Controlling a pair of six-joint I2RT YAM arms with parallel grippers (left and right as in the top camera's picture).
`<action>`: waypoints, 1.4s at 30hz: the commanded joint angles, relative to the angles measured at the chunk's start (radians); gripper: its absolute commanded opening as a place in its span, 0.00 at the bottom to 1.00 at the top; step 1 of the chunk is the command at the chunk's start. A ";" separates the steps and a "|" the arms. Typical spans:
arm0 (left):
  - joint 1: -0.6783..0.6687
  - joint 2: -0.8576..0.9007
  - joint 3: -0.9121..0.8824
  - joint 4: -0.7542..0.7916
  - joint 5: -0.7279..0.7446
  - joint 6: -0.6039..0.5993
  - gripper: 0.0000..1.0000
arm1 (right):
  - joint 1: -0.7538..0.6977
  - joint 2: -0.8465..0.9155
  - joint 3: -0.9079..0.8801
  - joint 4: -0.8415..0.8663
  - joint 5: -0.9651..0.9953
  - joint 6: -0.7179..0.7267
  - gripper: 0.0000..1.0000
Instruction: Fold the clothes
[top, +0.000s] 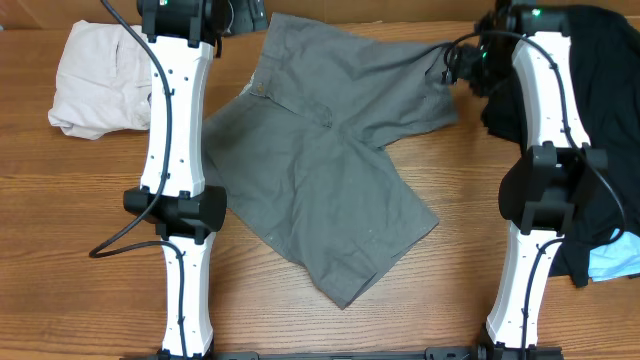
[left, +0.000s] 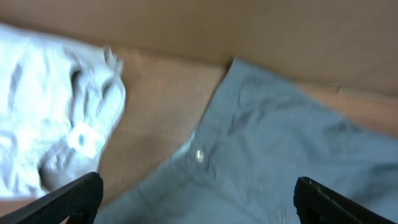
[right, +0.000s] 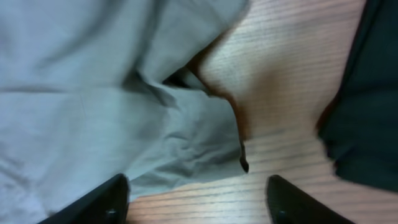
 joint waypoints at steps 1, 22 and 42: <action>-0.005 0.035 -0.016 -0.025 0.053 -0.047 1.00 | 0.002 -0.018 -0.127 0.038 0.007 0.040 0.67; 0.000 0.035 -0.018 -0.097 0.030 -0.046 1.00 | -0.018 -0.018 -0.262 0.079 0.140 0.080 0.04; 0.075 -0.137 -0.009 -0.202 0.098 0.051 1.00 | -0.073 -0.382 0.035 -0.340 -0.045 -0.008 0.95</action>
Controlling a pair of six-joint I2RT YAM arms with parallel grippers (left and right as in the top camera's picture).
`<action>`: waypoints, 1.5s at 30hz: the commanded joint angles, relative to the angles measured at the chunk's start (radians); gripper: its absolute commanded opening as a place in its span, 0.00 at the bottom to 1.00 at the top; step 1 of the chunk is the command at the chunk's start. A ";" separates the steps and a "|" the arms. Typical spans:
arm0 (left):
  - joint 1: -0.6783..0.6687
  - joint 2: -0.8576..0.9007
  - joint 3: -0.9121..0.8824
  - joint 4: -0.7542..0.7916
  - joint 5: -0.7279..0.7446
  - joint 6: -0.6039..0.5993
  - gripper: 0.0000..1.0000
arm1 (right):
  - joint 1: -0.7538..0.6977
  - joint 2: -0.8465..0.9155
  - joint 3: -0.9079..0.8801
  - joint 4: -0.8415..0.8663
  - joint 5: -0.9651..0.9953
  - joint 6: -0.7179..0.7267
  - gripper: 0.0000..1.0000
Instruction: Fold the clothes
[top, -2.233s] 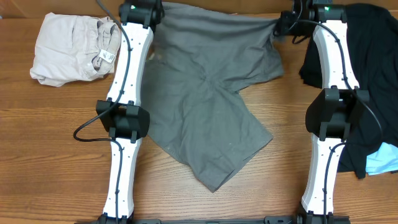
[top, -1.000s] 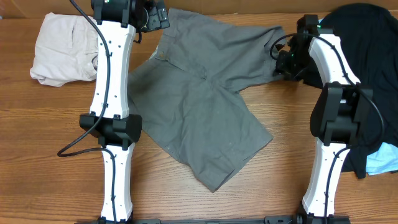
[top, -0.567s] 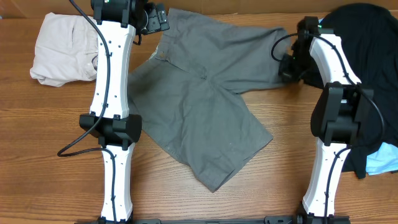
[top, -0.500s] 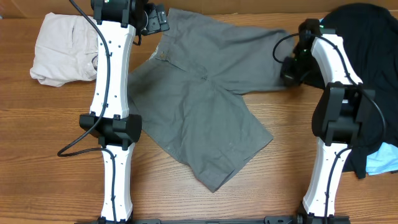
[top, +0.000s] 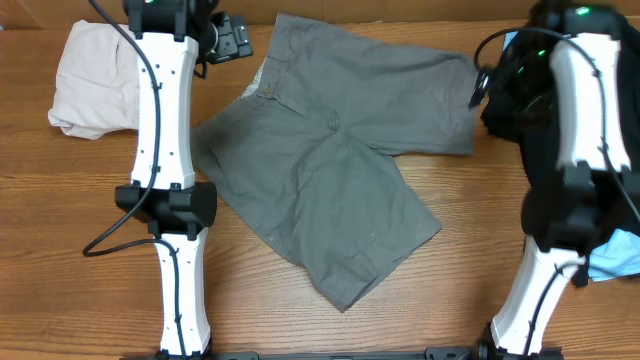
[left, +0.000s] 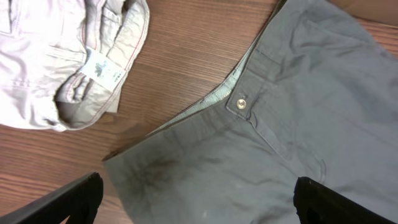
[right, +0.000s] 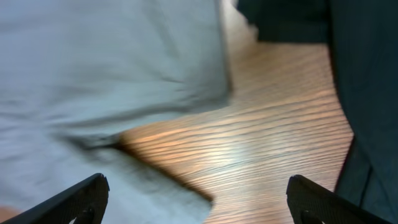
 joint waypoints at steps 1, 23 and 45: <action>0.010 -0.183 0.010 -0.019 0.049 0.056 1.00 | 0.007 -0.218 0.048 -0.006 -0.076 -0.027 0.95; -0.036 -0.208 0.009 0.011 0.168 -0.016 1.00 | 0.171 -0.718 -1.185 0.552 -0.071 -0.019 0.75; -0.038 -0.049 0.008 -0.031 0.137 0.011 1.00 | 0.267 -0.661 -1.564 0.970 0.082 0.161 0.46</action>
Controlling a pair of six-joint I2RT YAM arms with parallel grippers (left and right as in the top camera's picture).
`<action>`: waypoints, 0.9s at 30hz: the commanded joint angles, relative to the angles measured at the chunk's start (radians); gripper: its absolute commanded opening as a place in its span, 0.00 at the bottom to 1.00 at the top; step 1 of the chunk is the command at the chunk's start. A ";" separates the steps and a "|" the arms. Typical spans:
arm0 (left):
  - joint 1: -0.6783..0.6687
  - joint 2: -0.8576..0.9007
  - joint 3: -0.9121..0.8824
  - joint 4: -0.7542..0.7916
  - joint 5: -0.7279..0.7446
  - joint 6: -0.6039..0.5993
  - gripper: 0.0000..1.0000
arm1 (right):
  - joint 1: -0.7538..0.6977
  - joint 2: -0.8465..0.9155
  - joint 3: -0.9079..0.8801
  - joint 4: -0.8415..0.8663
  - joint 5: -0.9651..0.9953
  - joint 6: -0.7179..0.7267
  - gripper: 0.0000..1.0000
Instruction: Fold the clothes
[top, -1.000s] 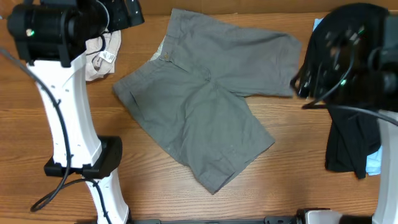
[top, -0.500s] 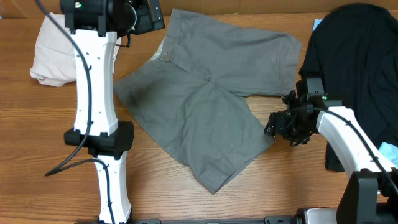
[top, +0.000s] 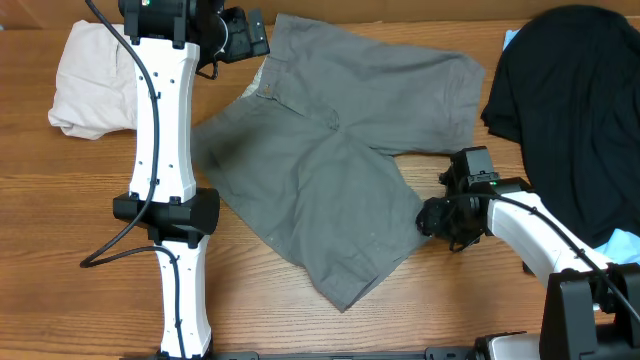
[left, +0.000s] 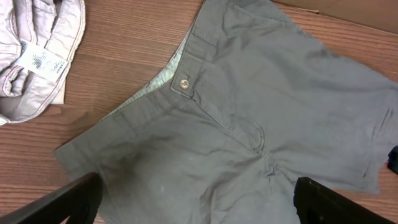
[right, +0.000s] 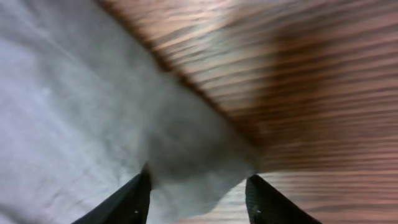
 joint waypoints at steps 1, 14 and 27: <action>0.000 0.016 0.005 -0.008 -0.028 0.013 1.00 | 0.003 -0.002 -0.021 0.042 0.100 0.049 0.44; 0.000 0.017 0.004 -0.011 -0.053 0.024 1.00 | 0.003 0.096 -0.013 0.061 0.272 0.083 0.16; 0.000 0.065 0.004 -0.028 -0.083 0.081 1.00 | -0.145 0.221 0.201 0.022 0.446 0.082 0.10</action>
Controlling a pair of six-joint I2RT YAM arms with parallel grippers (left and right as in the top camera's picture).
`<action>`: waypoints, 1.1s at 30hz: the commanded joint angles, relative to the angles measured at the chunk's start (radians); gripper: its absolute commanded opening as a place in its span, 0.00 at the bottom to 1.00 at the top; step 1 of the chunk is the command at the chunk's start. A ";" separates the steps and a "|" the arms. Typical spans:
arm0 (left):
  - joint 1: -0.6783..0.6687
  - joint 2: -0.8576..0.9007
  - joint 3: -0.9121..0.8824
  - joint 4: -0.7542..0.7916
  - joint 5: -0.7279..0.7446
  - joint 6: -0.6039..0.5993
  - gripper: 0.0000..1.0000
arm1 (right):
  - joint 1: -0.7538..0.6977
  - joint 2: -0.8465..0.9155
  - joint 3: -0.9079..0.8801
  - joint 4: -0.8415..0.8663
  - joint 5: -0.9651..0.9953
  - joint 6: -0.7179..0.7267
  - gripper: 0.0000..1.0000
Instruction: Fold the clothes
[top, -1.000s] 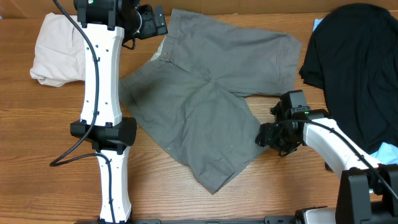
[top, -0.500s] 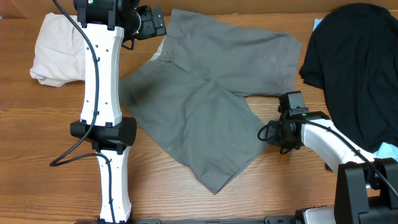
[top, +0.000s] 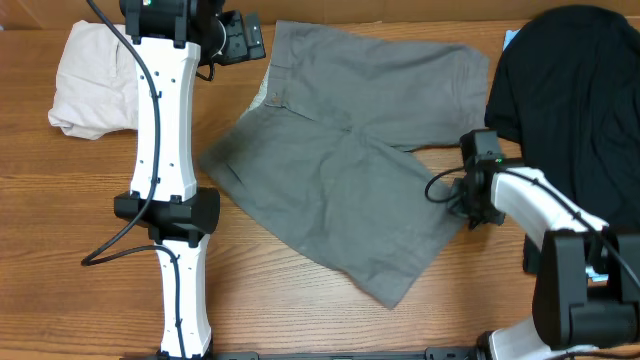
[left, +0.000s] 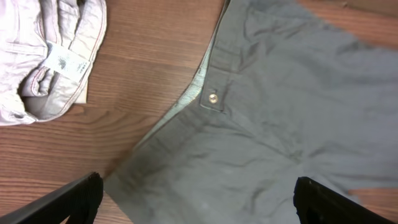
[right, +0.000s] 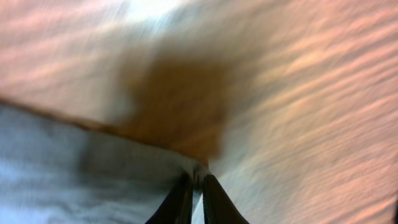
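Observation:
Grey shorts (top: 350, 170) lie flat mid-table, their waistband and button (left: 213, 98) at the upper left. One leg runs to the upper right, the other to the lower right. My right gripper (top: 464, 202) sits low at that lower leg's right hem corner. In the blurred right wrist view it (right: 196, 185) is shut on a pinch of grey fabric. My left gripper (top: 243, 38) hovers high over the waistband end. Its fingers (left: 81, 198) stand wide open with nothing between them.
A crumpled beige garment (top: 95, 75) lies at the back left, next to the shorts' waistband. A black garment (top: 580, 100) covers the right side of the table behind the right arm. Bare wood (top: 80, 260) shows along the front.
My right gripper was open astride the lower leg's hem corner. It is now shut on that corner and sits further right and back, and the leg reaches further right. The left gripper stays open.
At first my right gripper was at the bunched upper-right leg, by the black garment. That leg then lay flat with the gripper open beside it. Then the gripper was open at the lower leg's hem, where it now holds the cloth. The left gripper stayed open by the waistband.

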 joint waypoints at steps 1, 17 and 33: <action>0.000 0.063 0.002 -0.010 -0.017 0.051 1.00 | -0.080 0.080 0.082 0.027 0.051 -0.002 0.10; -0.003 0.370 -0.016 0.061 0.104 0.239 0.98 | -0.190 0.143 0.758 -0.433 -0.307 -0.237 0.98; -0.003 0.533 -0.071 0.036 0.164 0.354 0.63 | -0.113 0.143 0.864 -0.543 -0.326 -0.246 0.99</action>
